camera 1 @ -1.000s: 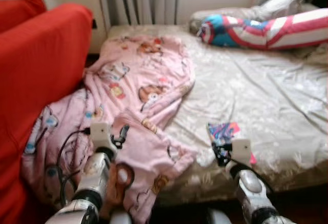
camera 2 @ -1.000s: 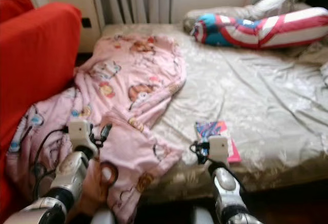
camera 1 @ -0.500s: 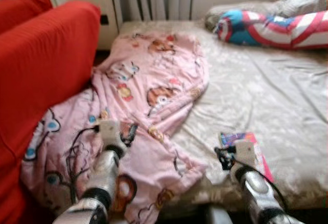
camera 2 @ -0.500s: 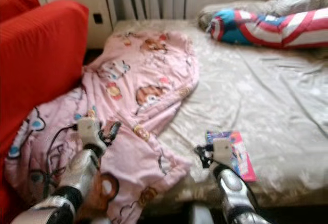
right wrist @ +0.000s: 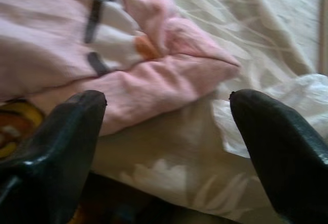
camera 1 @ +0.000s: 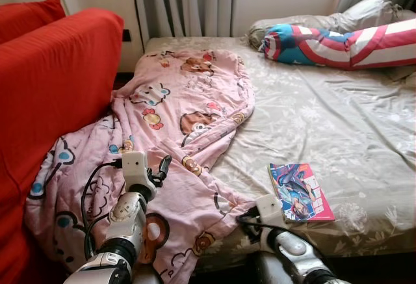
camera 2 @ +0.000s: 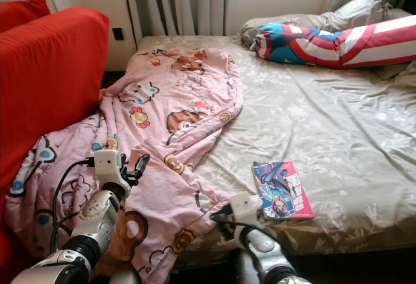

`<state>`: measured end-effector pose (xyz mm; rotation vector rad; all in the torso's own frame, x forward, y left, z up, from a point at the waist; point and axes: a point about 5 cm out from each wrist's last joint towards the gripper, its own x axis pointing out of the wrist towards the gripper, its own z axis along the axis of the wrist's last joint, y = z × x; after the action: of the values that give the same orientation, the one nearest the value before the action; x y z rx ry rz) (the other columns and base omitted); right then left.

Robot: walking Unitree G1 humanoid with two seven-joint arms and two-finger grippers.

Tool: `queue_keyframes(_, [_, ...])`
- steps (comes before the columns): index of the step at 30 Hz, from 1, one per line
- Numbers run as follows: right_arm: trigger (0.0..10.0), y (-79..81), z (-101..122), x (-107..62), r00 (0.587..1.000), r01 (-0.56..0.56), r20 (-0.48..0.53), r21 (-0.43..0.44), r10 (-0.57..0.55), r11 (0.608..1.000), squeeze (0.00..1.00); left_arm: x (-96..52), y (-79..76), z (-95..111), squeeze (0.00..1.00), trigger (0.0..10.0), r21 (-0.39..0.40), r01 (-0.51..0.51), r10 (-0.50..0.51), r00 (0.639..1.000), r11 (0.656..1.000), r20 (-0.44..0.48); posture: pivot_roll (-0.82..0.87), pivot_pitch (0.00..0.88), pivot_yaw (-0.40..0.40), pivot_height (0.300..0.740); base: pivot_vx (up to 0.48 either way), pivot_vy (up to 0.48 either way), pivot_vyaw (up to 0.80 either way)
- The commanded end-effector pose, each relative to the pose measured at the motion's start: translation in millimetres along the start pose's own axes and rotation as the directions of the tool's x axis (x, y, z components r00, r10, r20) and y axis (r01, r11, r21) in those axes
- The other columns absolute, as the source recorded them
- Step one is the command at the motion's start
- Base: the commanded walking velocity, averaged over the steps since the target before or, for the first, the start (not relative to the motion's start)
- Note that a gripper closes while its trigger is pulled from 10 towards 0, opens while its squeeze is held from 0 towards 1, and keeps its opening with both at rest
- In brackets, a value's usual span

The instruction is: Clean up the room

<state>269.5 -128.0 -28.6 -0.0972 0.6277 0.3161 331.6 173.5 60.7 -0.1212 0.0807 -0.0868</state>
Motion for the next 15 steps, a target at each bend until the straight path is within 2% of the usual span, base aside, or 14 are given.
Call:
queue_keyframes(1, [10.0,-3.3,10.2,2.5,0.999,0.037,0.022,0.001,-0.037,0.999,0.82,-1.3,2.8,-0.3,0.00,10.0,-0.004,-0.005,0.005,1.000,1.000,0.000,0.00,0.000,-0.031,0.586,0.000,0.000,0.00])
queue_keyframes(2, [10.0,-3.9,15.3,3.7,0.997,0.063,0.040,0.011,-0.064,0.998,0.00,-1.6,3.2,-0.4,0.00,10.0,-0.004,-0.005,0.005,1.000,1.000,0.000,0.00,0.000,-0.027,0.586,0.000,0.000,0.00])
queue_keyframes(6, [10.0,-3.1,28.6,6.5,0.989,0.114,0.091,0.034,-0.117,0.993,0.00,-1.9,4.6,-0.3,0.00,10.0,-0.001,-0.007,0.007,1.000,1.000,-0.001,0.01,0.000,-0.024,0.586,0.000,0.000,0.00])
queue_keyframes(9, [10.0,-1.9,29.3,7.0,0.987,0.132,0.090,0.022,-0.133,0.991,0.00,-2.0,4.9,-0.3,0.00,10.0,0.001,-0.006,0.006,1.000,1.000,-0.002,0.01,0.000,-0.024,0.586,0.000,0.000,0.00])
queue_keyframes(10, [10.0,-23.1,36.8,4.0,0.982,0.161,0.100,0.020,-0.162,0.987,0.00,-2.0,5.0,-0.3,0.00,10.0,0.001,-0.005,0.005,1.000,1.000,-0.002,0.01,0.000,-0.024,0.586,0.000,0.000,0.00])
queue_keyframes(11, [10.0,-57.0,49.6,-3.1,0.971,0.212,0.111,0.015,-0.212,0.977,0.00,-2.0,5.1,-0.3,0.00,10.0,0.001,-0.005,0.005,1.000,1.000,-0.002,0.01,0.000,-0.025,0.586,0.000,0.000,0.00])
queue_keyframes(13, [10.0,-63.4,48.4,-5.1,0.965,0.242,0.099,0.008,-0.241,0.970,0.00,-2.2,4.9,-0.7,0.00,10.0,0.000,-0.004,0.004,1.000,1.000,-0.003,0.01,0.000,-0.025,0.586,0.000,0.000,0.00])
queue_keyframes(15, [10.0,-67.7,47.3,-6.7,0.961,0.258,0.095,0.037,-0.260,0.965,0.00,-2.5,4.1,-1.4,0.00,10.0,0.000,-0.002,0.002,1.000,1.000,-0.004,0.01,0.000,-0.025,0.586,0.000,0.000,0.00])
